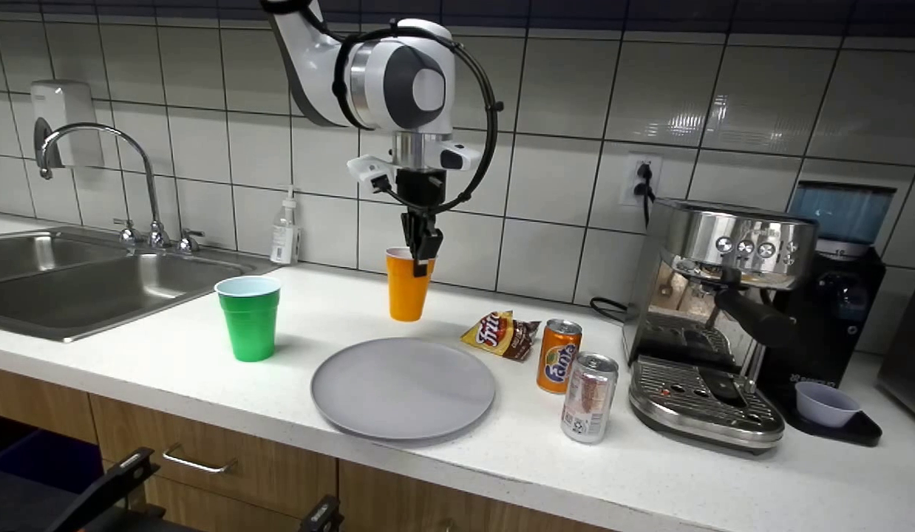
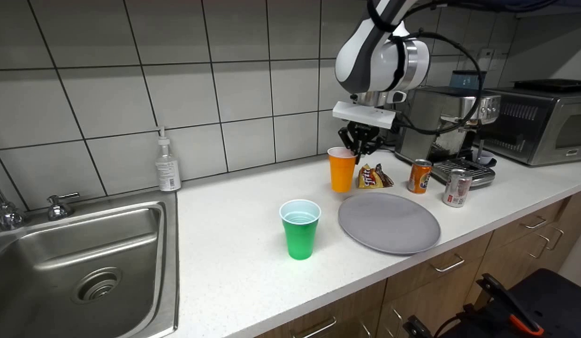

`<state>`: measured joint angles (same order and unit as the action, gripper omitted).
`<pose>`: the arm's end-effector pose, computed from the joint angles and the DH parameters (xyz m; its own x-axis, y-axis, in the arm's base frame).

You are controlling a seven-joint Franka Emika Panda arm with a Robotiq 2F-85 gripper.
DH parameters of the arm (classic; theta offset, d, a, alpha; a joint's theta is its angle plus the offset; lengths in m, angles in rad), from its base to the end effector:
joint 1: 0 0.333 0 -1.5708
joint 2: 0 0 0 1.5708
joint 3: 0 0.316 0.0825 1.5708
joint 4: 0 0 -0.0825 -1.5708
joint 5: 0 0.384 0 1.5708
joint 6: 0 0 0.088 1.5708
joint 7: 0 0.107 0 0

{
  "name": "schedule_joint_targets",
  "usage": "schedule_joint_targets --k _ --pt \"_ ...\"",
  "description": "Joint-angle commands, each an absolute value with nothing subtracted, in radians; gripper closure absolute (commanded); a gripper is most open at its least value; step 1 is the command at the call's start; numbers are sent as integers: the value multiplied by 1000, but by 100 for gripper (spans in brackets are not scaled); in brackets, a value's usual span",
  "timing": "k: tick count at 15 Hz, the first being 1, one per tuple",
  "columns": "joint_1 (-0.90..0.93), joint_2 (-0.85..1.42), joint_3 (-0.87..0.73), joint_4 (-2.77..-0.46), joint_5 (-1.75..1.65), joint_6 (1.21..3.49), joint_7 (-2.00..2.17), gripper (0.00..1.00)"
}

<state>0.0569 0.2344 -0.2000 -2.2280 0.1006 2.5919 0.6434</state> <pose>0.5544 -0.0812 0.2821 0.6456 -0.7575 0.0973 -0.7516 -0.6528 -0.0948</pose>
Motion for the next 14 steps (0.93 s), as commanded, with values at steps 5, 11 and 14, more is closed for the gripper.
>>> schedule_joint_targets --k 5,11,14 --pt "-9 108 -240 -2386 -7 2594 716 99" --pt "-51 116 -265 -2413 -81 2591 790 99" --pt "-61 125 -271 -2416 -104 2587 819 99"
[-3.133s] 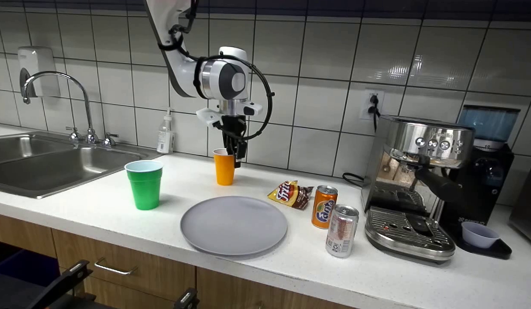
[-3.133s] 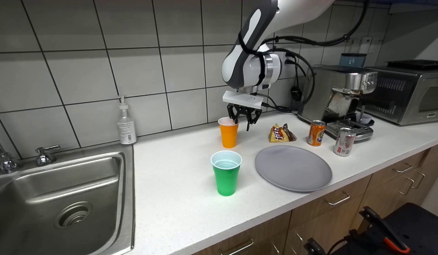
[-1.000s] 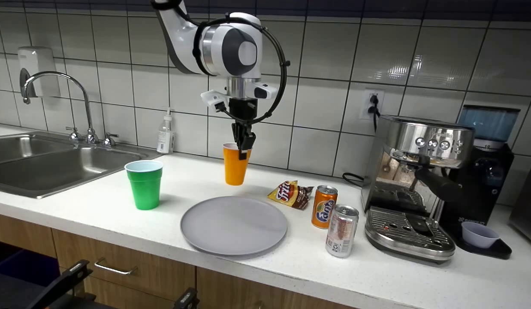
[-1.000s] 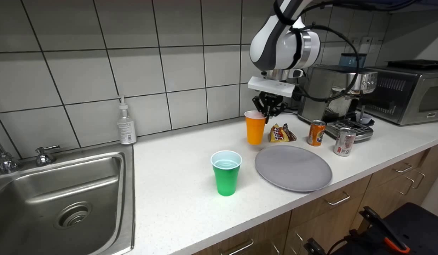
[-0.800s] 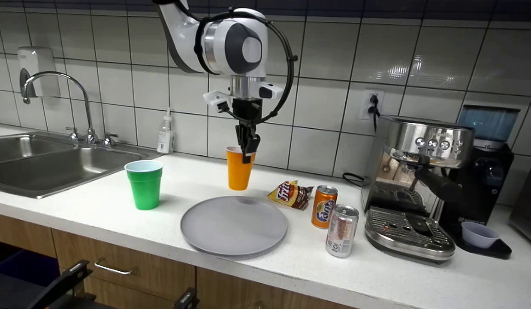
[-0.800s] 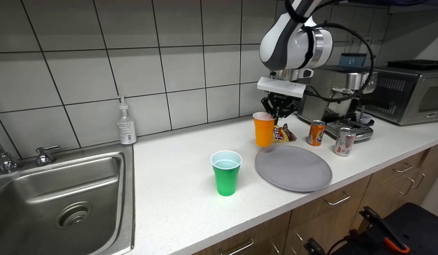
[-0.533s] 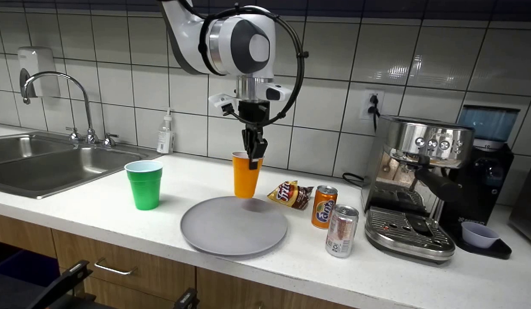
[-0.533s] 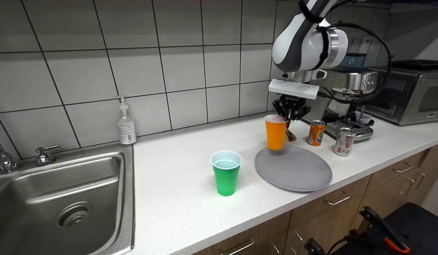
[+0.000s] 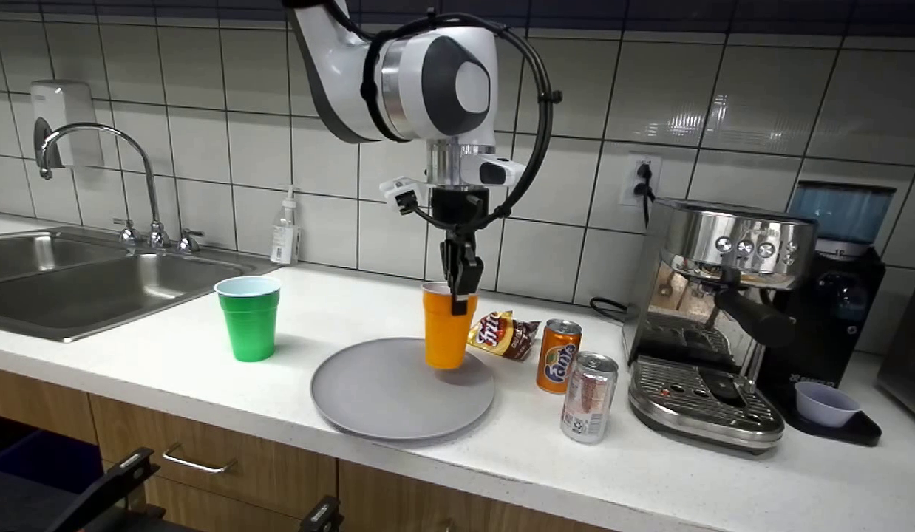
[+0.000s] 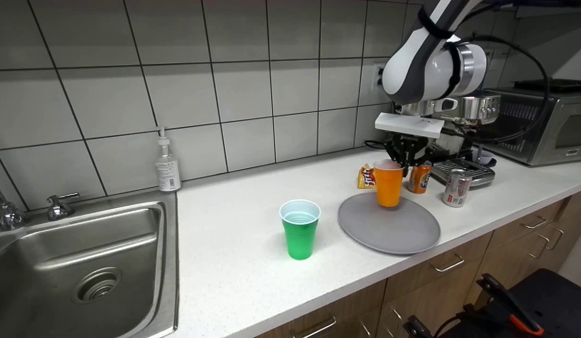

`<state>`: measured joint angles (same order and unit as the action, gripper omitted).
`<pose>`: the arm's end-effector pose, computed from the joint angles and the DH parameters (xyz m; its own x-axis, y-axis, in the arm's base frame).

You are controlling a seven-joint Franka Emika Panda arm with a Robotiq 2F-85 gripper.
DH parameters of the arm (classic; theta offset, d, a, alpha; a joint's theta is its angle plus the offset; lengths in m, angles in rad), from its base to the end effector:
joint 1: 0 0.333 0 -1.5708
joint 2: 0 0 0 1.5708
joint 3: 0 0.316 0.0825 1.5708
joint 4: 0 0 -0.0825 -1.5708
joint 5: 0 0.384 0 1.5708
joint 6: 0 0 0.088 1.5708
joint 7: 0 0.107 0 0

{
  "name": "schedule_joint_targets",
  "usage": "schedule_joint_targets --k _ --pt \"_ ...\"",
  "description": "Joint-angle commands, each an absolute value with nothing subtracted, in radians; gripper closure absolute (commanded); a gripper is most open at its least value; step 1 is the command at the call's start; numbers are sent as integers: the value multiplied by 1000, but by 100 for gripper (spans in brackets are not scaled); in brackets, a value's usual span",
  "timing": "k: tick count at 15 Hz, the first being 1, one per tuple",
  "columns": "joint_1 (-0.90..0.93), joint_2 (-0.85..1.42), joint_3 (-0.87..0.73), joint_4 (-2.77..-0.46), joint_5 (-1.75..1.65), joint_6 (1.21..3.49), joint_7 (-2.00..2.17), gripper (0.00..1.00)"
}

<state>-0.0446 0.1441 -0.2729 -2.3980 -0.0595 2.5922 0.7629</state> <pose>0.4801 -0.1580 0.2636 0.5162 -0.8519 0.0880 -0.8559 -0.5169 0.0161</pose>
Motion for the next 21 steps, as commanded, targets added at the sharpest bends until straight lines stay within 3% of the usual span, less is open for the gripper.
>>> schedule_joint_targets --k 1,16,17,18,21 --pt "-63 127 -272 -2417 -110 2585 828 99" --pt "-67 163 -269 -2411 -103 2574 842 98" --pt "-68 159 -269 -2412 -102 2570 837 70" --pt "-68 154 -268 -2415 -100 2569 833 69" --pt "-70 135 -268 -2427 -98 2566 824 48"
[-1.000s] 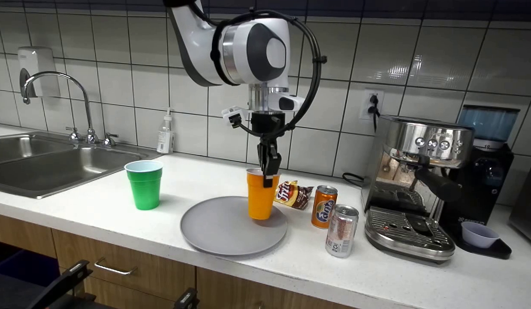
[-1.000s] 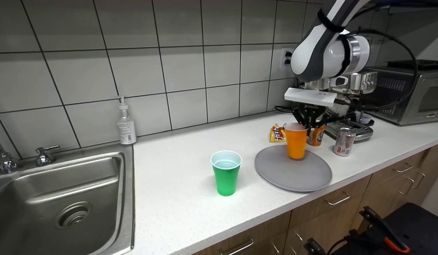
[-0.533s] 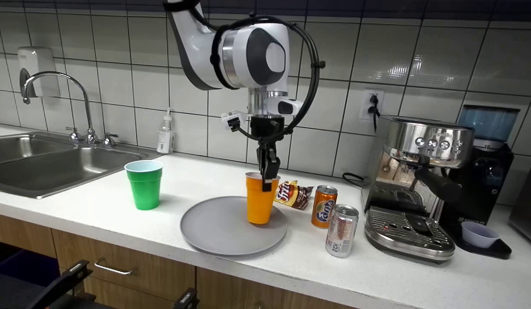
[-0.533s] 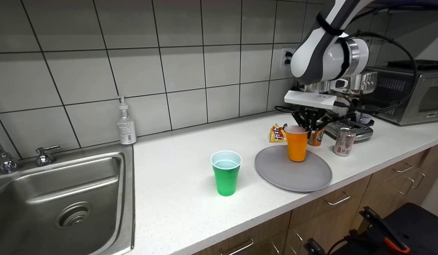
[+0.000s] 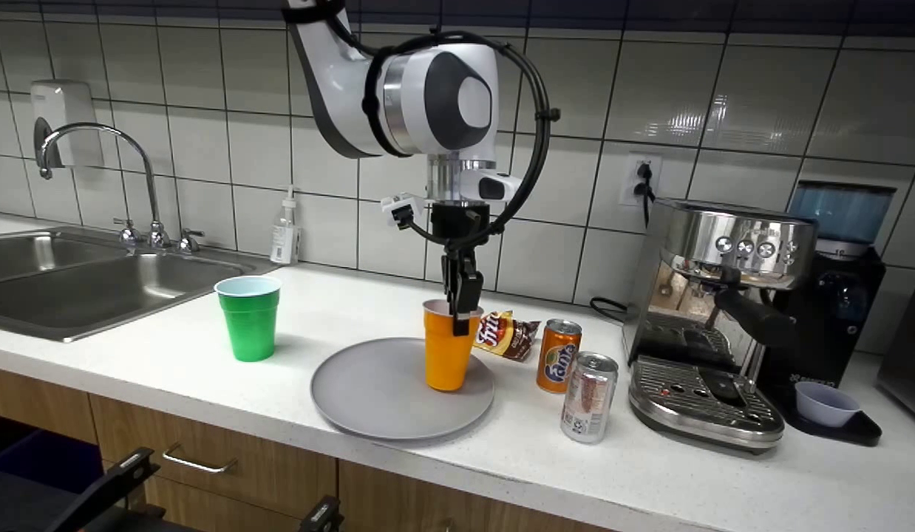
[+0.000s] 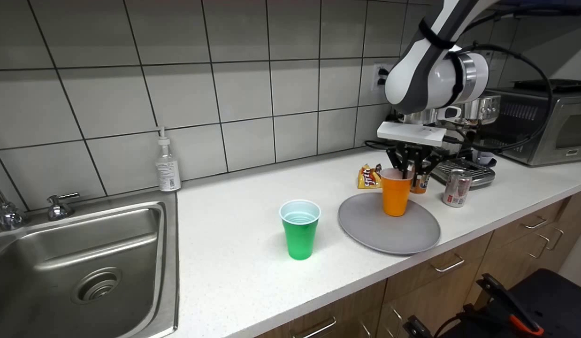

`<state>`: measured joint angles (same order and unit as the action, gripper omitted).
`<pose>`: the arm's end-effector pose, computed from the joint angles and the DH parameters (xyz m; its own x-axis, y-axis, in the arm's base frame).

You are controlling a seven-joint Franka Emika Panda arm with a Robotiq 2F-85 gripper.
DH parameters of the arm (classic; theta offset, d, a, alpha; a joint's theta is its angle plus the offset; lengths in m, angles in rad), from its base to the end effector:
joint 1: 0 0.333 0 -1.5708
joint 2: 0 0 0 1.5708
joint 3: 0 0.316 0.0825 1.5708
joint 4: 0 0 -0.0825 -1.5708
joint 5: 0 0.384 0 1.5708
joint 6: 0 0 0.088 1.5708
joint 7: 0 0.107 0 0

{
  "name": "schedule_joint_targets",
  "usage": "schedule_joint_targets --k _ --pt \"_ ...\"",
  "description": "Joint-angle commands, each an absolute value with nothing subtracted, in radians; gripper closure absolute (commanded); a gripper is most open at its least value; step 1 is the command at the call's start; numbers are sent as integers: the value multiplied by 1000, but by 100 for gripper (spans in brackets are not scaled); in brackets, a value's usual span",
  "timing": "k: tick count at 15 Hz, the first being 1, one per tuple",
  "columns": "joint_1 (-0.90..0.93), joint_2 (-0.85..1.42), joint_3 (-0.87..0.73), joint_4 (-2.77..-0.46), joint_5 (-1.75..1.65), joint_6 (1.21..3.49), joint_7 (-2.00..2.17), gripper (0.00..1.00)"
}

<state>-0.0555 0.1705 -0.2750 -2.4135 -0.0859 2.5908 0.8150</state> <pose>0.4703 -0.1619 0.2449 0.4820 -0.8732 0.0722 -0.8760 -0.4789 0.0571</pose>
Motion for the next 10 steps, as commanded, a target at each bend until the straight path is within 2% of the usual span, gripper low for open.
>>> schedule_joint_targets --k 1,6,10 --pt "-70 126 -267 -2433 -98 2565 822 42" --pt "-71 72 -262 -2472 -103 2564 819 3" --pt "-72 1 -248 -2525 -114 2566 831 0"
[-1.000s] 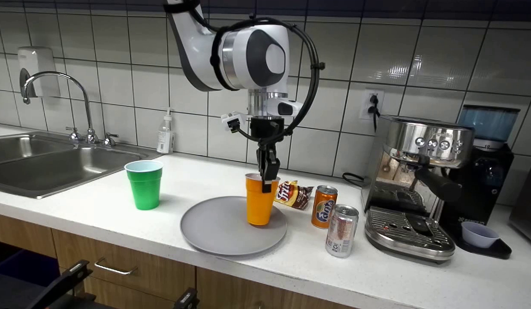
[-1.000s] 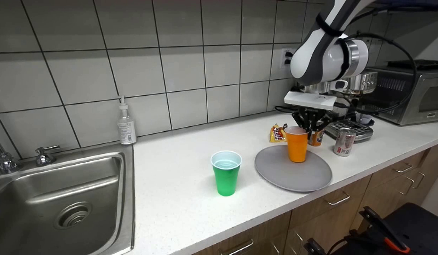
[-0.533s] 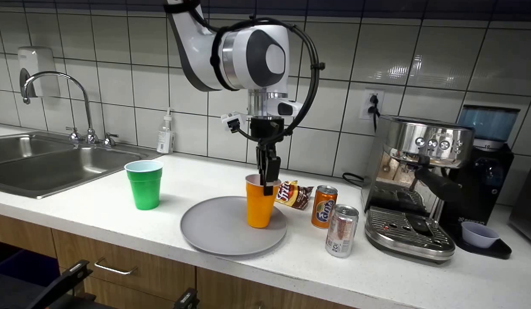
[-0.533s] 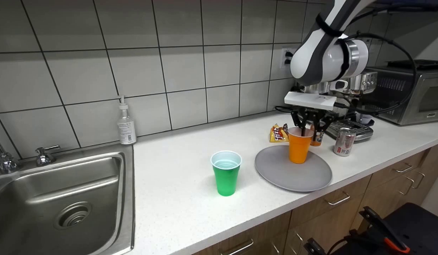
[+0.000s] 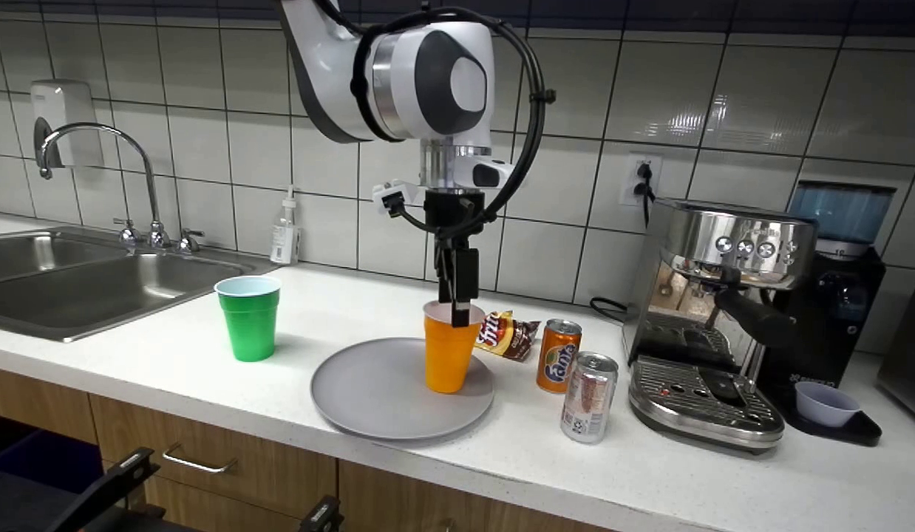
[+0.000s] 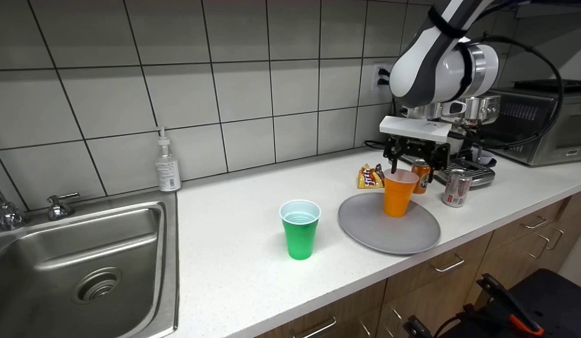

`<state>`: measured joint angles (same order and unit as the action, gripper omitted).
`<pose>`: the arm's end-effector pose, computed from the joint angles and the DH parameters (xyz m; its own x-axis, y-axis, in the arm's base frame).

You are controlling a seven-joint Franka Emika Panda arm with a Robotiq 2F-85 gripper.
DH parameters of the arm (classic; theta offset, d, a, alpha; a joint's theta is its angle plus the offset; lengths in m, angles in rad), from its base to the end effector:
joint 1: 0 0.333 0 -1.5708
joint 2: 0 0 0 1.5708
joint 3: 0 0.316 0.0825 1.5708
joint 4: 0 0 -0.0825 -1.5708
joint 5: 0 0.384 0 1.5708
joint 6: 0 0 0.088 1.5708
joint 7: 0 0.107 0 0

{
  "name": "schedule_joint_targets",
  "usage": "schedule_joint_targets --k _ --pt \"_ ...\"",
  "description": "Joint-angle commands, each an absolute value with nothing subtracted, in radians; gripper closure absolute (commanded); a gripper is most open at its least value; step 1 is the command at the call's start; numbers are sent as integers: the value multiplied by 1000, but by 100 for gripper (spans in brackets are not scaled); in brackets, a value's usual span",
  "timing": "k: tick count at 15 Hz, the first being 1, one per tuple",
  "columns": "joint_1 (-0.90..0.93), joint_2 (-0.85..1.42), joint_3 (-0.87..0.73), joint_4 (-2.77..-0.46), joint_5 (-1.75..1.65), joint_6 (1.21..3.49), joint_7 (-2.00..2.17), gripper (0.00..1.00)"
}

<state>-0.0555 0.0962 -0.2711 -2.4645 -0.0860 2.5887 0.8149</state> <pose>0.4579 -0.1547 0.2610 0.4821 -0.8731 0.0722 -0.8761 -0.4813 0.0298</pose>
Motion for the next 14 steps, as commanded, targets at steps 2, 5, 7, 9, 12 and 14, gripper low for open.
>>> schedule_joint_targets --k 2,5,7,9,12,14 --pt "-75 -40 -234 -2556 -120 2568 838 0" --pt "-78 -105 -195 -2605 -126 2567 846 0" --pt "-78 -146 -160 -2636 -121 2565 847 0" --pt "-77 -180 -122 -2665 -111 2562 845 0" --pt "-66 -218 -64 -2695 -82 2549 832 0" --pt "-55 -230 -30 -2705 -59 2541 824 0"
